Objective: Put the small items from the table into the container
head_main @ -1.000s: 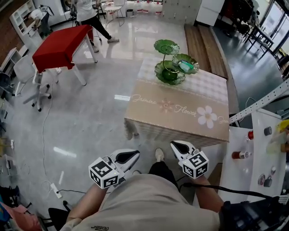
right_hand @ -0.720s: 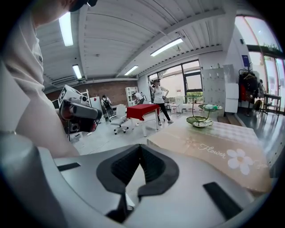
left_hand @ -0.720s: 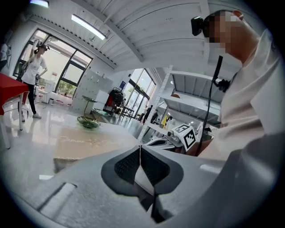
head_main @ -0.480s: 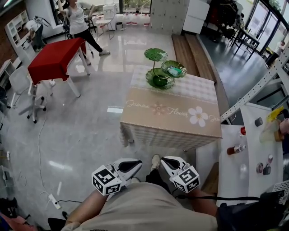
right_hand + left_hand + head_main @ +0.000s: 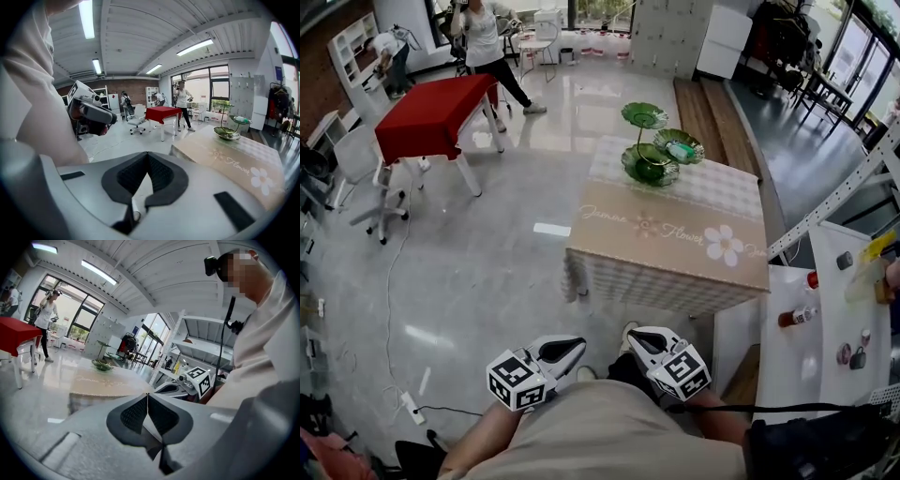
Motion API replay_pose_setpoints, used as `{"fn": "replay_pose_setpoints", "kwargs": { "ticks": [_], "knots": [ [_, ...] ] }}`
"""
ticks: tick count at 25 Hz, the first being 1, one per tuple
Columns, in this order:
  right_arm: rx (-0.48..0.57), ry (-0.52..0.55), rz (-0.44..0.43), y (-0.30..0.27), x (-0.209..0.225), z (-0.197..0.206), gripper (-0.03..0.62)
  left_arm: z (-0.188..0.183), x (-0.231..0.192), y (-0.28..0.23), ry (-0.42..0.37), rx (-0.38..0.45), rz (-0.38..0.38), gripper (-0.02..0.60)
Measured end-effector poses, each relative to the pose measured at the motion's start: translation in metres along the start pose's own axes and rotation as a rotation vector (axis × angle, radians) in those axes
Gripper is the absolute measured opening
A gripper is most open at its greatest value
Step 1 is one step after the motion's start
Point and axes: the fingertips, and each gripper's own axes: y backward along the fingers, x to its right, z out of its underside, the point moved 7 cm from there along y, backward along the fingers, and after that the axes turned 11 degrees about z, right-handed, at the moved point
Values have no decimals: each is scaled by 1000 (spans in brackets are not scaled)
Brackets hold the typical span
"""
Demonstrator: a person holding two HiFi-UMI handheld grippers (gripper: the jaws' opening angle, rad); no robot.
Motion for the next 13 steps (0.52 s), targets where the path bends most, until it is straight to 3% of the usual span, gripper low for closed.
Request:
{"fn": "replay_pose_setpoints", "kwargs": {
  "ticks": [13],
  "knots": [
    [-14,66,-70,-2,-22,-8,14,13,17,25,25,32,-59,9]
  ]
}}
